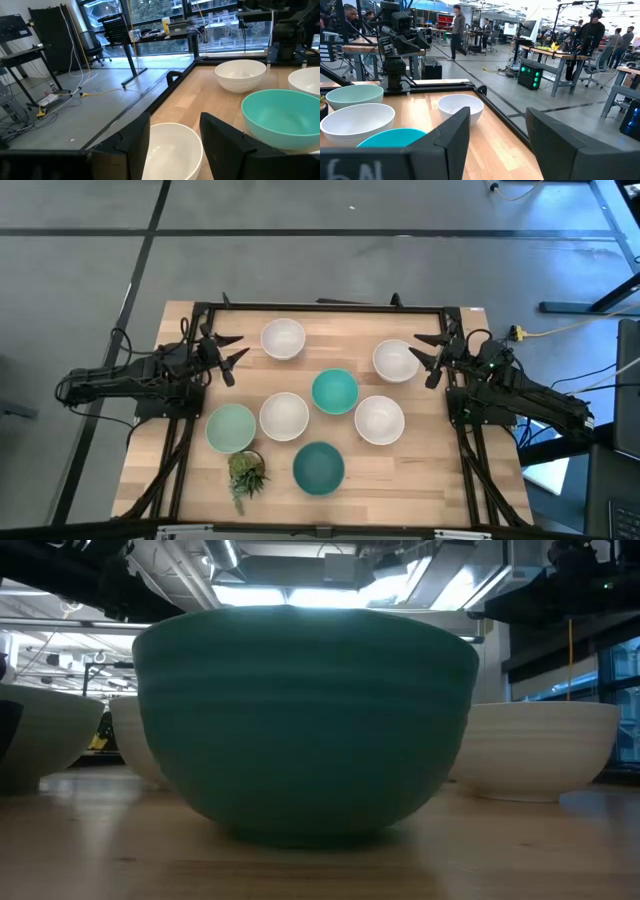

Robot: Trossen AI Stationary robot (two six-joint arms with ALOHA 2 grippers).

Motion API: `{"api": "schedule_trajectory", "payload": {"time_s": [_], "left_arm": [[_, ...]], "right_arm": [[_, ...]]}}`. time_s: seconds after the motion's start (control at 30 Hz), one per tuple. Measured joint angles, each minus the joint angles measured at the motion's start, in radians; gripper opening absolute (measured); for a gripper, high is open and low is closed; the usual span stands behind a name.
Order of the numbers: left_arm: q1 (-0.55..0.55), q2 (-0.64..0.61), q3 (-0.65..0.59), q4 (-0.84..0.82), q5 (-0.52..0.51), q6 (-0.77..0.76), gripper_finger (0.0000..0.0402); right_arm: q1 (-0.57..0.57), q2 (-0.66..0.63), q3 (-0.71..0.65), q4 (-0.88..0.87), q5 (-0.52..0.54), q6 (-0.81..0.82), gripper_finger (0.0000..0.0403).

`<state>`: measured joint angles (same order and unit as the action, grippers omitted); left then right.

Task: Nest bowls inside each other

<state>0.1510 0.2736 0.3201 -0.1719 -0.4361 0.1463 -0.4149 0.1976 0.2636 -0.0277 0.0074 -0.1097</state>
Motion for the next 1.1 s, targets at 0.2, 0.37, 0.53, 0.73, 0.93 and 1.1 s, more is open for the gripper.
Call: {"api": "schedule_trajectory", "payload": {"time_s": [0.2, 0.37, 0.53, 0.73, 0.93, 1.1], "left_arm": [[0.0, 0.0, 0.0, 0.0, 0.0, 0.0, 0.0167], [0.0, 0.0, 0.0, 0.0, 0.0, 0.0, 0.0167], [0.0, 0.0, 0.0, 0.0, 0.0, 0.0, 0.0167], [0.0, 0.0, 0.0, 0.0, 0.0, 0.0, 0.0167], [0.0, 0.0, 0.0, 0.0, 0.0, 0.0, 0.0167], [0.0, 0.0, 0.0, 0.0, 0.0, 0.0, 0.0167]], "right_arm": [[0.0, 0.0, 0.0, 0.0, 0.0, 0.0, 0.0193], [0.0, 0.001, 0.0, 0.004, 0.0, -0.001, 0.0193], [0.0, 0.001, 0.0, 0.005, 0.0, 0.0, 0.0193], [0.0, 0.002, 0.0, 0.052, 0.0, -0.002, 0.0193], [0.0, 0.002, 0.0, 0.062, -0.019, 0.081, 0.0193], [0.0, 0.002, 0.0, 0.1, -0.024, 0.164, 0.0193]]}}
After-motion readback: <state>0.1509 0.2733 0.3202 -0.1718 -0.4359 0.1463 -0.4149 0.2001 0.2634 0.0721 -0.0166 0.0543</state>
